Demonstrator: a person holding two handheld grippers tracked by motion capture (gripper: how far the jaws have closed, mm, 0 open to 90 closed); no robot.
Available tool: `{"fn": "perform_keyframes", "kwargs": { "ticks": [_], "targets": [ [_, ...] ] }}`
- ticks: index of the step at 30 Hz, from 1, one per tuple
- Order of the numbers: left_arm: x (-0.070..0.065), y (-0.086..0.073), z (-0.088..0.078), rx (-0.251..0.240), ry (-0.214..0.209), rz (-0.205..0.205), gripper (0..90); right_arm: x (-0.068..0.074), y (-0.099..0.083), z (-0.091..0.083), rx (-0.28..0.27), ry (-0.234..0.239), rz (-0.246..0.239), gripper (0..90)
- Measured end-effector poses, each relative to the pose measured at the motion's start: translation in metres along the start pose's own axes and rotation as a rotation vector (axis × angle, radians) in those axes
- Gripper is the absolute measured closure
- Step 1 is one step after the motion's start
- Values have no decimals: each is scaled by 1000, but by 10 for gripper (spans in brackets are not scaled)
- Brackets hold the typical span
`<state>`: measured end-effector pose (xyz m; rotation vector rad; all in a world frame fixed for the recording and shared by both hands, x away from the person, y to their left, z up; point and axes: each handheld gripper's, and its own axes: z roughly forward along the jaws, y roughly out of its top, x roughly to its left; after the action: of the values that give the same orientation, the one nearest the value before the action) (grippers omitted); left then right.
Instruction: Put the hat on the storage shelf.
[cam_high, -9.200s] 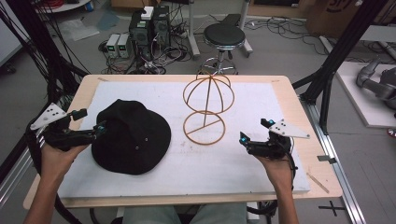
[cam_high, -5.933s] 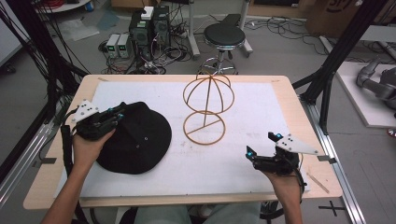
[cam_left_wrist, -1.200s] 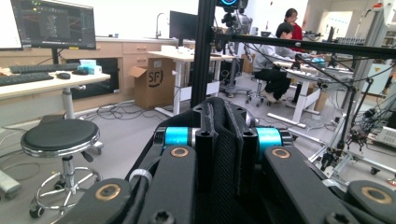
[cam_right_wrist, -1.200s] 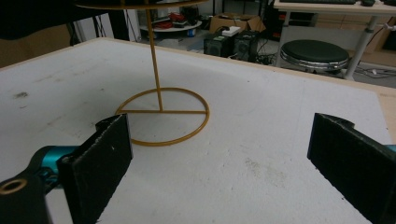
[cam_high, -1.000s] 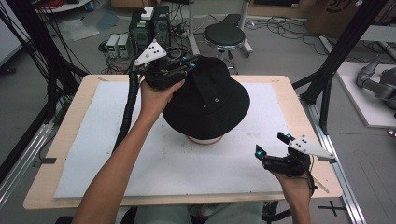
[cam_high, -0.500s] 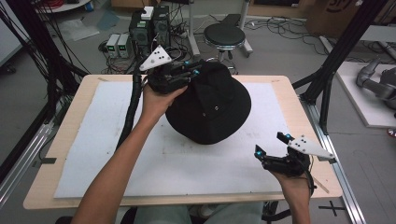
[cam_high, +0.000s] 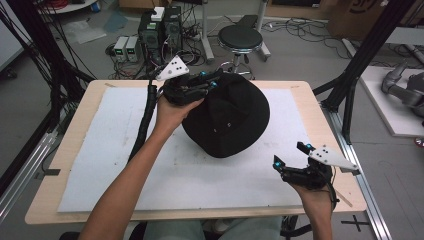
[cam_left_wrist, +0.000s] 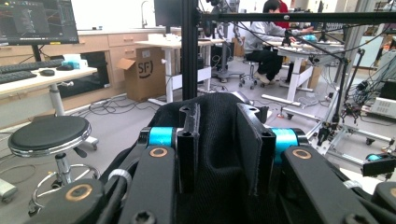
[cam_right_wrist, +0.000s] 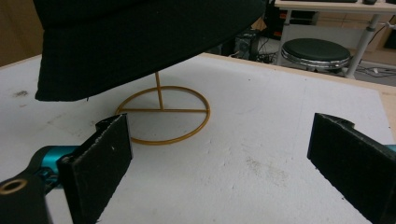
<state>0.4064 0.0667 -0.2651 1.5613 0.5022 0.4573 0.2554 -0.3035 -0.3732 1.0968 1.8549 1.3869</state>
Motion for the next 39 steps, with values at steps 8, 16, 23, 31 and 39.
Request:
{"fn": "perform_keyframes", "kwargs": {
  "ticks": [8, 16, 23, 31, 39],
  "targets": [
    [1, -1, -1, 2, 13, 4, 651, 0, -1, 1, 1, 0, 3, 63],
    [2, -2, -2, 0, 17, 4, 613, -1, -1, 1, 1, 1, 2, 63],
    [4, -1, -7, -4, 22, 2, 555, -2, 0, 2, -2, 2, 8, 63],
    [10, -2, -25, 6, 42, 6, 488, -10, 1, 4, -3, 5, 18, 63],
    [27, -16, -64, 32, 133, -5, 428, -22, 0, 10, 4, 5, 32, 62]
  ]
}}
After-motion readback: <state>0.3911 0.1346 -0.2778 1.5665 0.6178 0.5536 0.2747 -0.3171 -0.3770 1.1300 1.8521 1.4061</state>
